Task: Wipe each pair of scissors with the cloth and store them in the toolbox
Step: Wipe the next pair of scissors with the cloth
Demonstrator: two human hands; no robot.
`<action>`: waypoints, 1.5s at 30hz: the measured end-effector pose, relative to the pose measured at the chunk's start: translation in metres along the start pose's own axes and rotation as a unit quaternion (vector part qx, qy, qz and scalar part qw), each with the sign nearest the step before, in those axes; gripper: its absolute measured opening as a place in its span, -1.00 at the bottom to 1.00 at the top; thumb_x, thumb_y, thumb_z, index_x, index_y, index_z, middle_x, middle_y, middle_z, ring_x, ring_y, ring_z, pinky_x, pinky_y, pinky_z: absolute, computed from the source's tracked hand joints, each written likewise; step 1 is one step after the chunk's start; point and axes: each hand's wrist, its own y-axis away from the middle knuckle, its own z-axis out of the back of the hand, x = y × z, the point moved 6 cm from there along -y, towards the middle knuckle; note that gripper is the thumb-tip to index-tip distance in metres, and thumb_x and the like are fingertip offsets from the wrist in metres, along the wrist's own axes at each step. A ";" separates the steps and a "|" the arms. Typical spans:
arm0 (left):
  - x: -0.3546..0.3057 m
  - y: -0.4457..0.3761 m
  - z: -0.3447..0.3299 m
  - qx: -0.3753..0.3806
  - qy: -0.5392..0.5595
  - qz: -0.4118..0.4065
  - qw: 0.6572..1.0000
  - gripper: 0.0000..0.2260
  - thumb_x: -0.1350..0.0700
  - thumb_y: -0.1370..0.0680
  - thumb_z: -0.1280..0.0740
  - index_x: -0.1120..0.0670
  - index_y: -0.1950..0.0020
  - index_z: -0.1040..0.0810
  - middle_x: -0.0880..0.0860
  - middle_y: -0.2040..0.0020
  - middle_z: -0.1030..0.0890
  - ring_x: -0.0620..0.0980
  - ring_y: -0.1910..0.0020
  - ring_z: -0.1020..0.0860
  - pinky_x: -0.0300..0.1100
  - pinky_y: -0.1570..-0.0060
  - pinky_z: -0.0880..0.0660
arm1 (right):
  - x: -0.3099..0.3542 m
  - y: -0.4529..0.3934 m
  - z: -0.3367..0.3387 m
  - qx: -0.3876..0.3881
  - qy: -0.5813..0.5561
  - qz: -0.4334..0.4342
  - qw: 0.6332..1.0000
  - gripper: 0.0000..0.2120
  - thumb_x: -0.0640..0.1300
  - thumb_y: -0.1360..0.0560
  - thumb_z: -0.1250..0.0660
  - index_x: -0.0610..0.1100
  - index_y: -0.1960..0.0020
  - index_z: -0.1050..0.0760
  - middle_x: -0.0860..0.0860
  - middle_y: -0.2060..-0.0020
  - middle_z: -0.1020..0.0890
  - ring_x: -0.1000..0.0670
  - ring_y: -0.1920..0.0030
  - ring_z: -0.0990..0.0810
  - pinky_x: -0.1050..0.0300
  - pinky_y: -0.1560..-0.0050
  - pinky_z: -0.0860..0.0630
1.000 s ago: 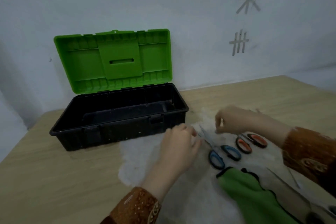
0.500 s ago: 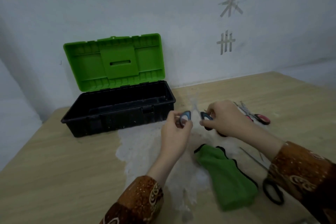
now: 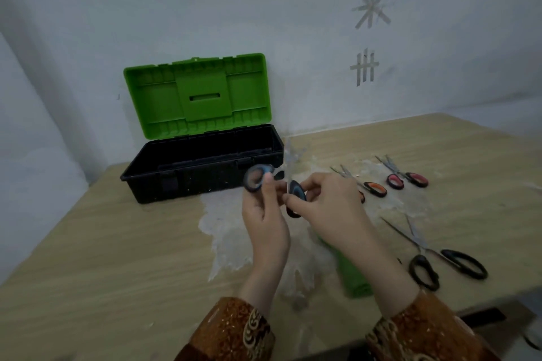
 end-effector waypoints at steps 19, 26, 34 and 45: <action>0.016 -0.035 0.036 -0.043 -0.002 0.072 0.997 -0.69 -0.07 -0.67 -0.04 0.08 -0.01 -0.47 0.24 0.34 -0.49 0.11 0.47 -0.57 -0.11 0.45 -0.55 | -0.087 0.018 -0.021 0.131 0.388 -0.043 0.911 -0.55 0.17 -0.58 -0.14 0.10 -0.40 -0.15 -0.05 -0.17 -0.44 -0.09 -0.13 -0.48 0.03 -0.14 -0.41; 0.025 -0.060 0.038 -0.019 0.006 0.098 0.995 -0.70 -0.03 -0.68 -0.05 0.08 0.02 -0.49 0.09 0.45 -0.49 0.04 0.56 -0.50 -0.11 0.51 -0.52 | -0.063 0.004 -0.001 0.008 0.120 0.033 0.992 -0.65 -0.05 -0.57 -0.24 0.09 -0.33 -0.29 0.03 -0.11 -0.43 0.03 0.09 -0.44 0.21 0.24 -0.36; 0.044 -0.069 0.048 -0.061 -0.006 0.132 0.989 -0.69 -0.05 -0.67 -0.09 0.12 0.03 -0.48 0.13 0.36 -0.50 0.06 0.46 -0.54 -0.12 0.53 -0.52 | 0.007 -0.040 -0.056 -0.017 0.118 0.194 0.974 -0.50 -0.22 -0.48 -0.35 0.14 -0.32 -0.33 -0.07 -0.19 -0.38 -0.07 0.24 -0.54 0.08 0.26 -0.55; 0.043 -0.067 0.050 -0.065 -0.016 0.117 0.991 -0.69 -0.03 -0.68 -0.08 0.11 0.10 -0.48 0.18 0.37 -0.52 0.08 0.50 -0.50 -0.13 0.53 -0.51 | -0.021 -0.054 -0.088 -0.051 0.207 0.286 0.934 -0.65 0.11 -0.58 -0.10 -0.01 -0.20 -0.52 -0.07 0.06 -0.59 -0.06 0.48 -0.51 0.10 0.54 -0.49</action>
